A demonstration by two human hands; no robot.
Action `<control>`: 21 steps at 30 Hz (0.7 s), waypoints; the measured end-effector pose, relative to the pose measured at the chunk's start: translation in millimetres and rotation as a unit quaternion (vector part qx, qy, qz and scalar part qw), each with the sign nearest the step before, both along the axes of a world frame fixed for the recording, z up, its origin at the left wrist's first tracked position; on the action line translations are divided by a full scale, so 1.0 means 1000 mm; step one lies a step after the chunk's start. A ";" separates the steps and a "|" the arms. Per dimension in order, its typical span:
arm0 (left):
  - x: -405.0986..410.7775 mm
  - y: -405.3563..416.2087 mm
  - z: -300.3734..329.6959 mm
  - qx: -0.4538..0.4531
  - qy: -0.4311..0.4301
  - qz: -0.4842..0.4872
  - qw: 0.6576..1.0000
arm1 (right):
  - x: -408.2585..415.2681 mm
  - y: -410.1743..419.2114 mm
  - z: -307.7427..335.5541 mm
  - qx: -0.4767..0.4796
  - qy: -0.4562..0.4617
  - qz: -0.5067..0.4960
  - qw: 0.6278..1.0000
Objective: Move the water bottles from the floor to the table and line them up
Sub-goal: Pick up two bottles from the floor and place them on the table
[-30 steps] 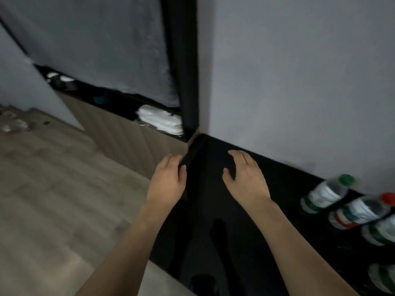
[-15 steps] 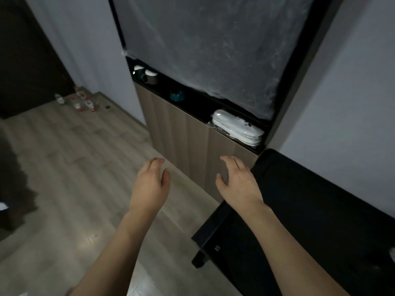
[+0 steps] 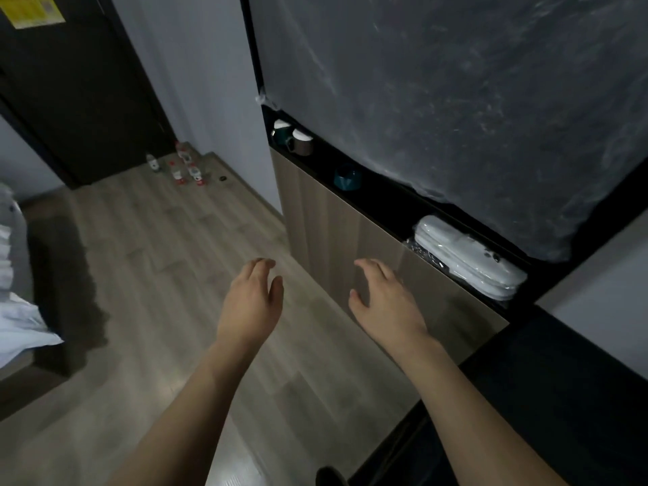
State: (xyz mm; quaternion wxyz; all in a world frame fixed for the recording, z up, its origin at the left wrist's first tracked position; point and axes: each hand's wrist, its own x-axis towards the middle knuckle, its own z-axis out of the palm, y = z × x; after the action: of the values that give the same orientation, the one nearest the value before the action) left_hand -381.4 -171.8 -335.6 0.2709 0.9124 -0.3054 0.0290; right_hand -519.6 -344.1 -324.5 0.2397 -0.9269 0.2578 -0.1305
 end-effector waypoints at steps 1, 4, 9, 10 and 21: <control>0.012 -0.005 0.002 0.000 -0.001 0.000 1.000 | 0.012 -0.004 0.000 0.003 -0.001 0.001 1.000; 0.045 -0.016 0.005 0.000 0.003 0.002 1.000 | 0.044 -0.012 0.001 0.010 0.000 0.001 1.000; 0.107 -0.023 -0.002 0.004 0.005 -0.018 1.000 | 0.103 -0.013 -0.001 0.012 0.009 -0.010 1.000; 0.121 -0.022 -0.005 0.004 0.006 -0.022 1.000 | 0.117 -0.011 -0.002 0.011 0.010 -0.013 1.000; 0.335 0.037 0.008 -0.043 0.022 -0.017 0.999 | 0.319 0.049 0.019 -0.007 0.013 -0.037 0.999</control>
State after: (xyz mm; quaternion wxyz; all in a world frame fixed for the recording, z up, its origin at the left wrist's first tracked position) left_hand -46.8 -135.1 -327.7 0.3170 0.8950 -0.3133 0.0179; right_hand -200.4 -294.9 -305.1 0.2246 -0.9201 0.2940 -0.1286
